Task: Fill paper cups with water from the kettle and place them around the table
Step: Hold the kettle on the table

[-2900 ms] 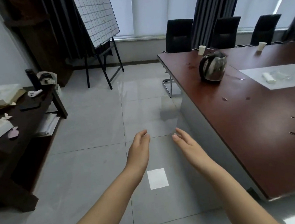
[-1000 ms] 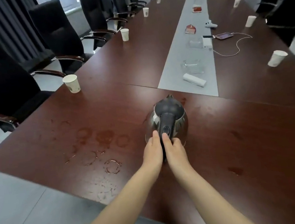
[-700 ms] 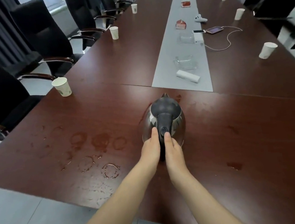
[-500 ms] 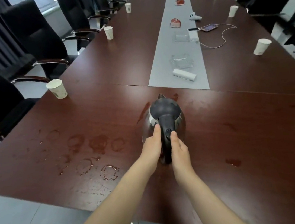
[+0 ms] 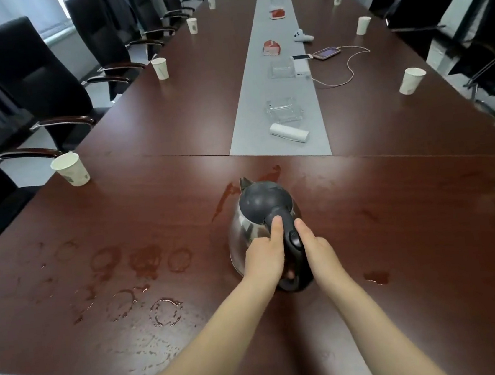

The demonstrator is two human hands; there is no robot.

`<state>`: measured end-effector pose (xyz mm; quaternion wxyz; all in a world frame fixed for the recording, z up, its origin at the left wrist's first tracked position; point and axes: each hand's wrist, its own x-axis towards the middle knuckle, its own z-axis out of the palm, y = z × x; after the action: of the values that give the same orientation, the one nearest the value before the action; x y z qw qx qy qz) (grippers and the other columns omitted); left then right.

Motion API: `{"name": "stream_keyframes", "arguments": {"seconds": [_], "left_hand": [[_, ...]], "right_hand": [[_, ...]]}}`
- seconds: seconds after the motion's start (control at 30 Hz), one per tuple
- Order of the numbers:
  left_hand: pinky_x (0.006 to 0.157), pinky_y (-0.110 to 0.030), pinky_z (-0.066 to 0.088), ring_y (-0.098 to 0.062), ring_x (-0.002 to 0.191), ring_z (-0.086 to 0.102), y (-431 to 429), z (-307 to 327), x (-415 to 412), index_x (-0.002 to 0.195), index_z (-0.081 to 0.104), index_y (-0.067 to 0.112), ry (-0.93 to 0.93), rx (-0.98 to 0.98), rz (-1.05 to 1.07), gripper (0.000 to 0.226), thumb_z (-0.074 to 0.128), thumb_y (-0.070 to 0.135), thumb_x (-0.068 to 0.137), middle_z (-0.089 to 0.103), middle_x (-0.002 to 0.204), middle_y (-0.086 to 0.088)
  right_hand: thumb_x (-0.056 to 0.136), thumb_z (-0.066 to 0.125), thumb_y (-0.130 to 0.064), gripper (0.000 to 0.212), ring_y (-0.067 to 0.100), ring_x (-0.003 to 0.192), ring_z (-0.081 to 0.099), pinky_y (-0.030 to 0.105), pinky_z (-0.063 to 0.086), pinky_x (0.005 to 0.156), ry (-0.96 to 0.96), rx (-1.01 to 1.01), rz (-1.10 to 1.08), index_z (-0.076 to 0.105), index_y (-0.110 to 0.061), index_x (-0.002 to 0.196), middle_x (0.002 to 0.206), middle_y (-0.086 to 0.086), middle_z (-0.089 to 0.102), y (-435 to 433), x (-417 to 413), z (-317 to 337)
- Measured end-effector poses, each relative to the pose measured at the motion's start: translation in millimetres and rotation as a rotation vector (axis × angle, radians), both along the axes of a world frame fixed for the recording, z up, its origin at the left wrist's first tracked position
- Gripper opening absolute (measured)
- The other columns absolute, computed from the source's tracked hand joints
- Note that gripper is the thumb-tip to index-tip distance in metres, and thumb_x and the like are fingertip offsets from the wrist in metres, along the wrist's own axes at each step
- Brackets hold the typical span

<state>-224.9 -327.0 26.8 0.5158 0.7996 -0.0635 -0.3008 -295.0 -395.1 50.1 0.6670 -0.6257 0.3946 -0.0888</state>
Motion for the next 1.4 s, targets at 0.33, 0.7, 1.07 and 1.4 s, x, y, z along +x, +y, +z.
{"name": "stream_keyframes", "arguments": {"seconds": [0.33, 0.7, 1.07, 1.4], "left_hand": [[0.086, -0.042, 0.054, -0.028, 0.082, 0.069, -37, 3, -9, 0.082, 0.072, 0.011, 0.044, -0.072, 0.16, 0.084, 0.03, 0.082, 0.068, 0.073, 0.079, -0.009], [0.084, -0.044, 0.054, -0.029, 0.073, 0.069, -114, 14, 7, 0.064, 0.072, 0.009, 0.033, -0.201, 0.31, 0.076, 0.034, 0.074, 0.074, 0.071, 0.063, -0.011], [0.064, -0.029, 0.056, -0.024, 0.058, 0.065, -188, 31, 64, 0.06, 0.062, 0.008, 0.147, -0.336, 0.249, 0.062, 0.035, 0.049, 0.098, 0.065, 0.052, -0.008], [0.075, -0.03, 0.057, -0.026, 0.07, 0.07, -247, 7, 116, 0.043, 0.067, 0.013, 0.247, -0.354, 0.244, 0.079, 0.028, 0.055, 0.097, 0.067, 0.053, -0.009]], "right_hand": [[0.094, 0.051, -0.039, 0.045, 0.029, 0.066, 0.055, 0.028, 0.041, 0.055, -0.069, 0.075, 0.047, 0.065, -0.007, 0.065, 0.074, 0.024, 0.058, -45, 7, 0], [0.093, 0.048, -0.043, 0.06, 0.026, 0.046, 0.051, 0.025, 0.041, 0.05, -0.08, 0.04, 0.242, 0.056, -0.006, 0.046, 0.047, 0.018, 0.051, -134, 36, 12], [0.095, 0.041, -0.046, 0.061, 0.025, 0.033, 0.04, 0.026, 0.039, 0.046, -0.03, -0.006, 0.405, 0.055, -0.011, 0.048, 0.035, 0.014, 0.042, -223, 103, 16], [0.08, 0.046, -0.06, 0.066, 0.026, 0.037, 0.041, 0.032, 0.041, 0.056, 0.029, -0.084, 0.506, 0.05, -0.007, 0.042, 0.034, 0.014, 0.041, -289, 165, -4]]}}
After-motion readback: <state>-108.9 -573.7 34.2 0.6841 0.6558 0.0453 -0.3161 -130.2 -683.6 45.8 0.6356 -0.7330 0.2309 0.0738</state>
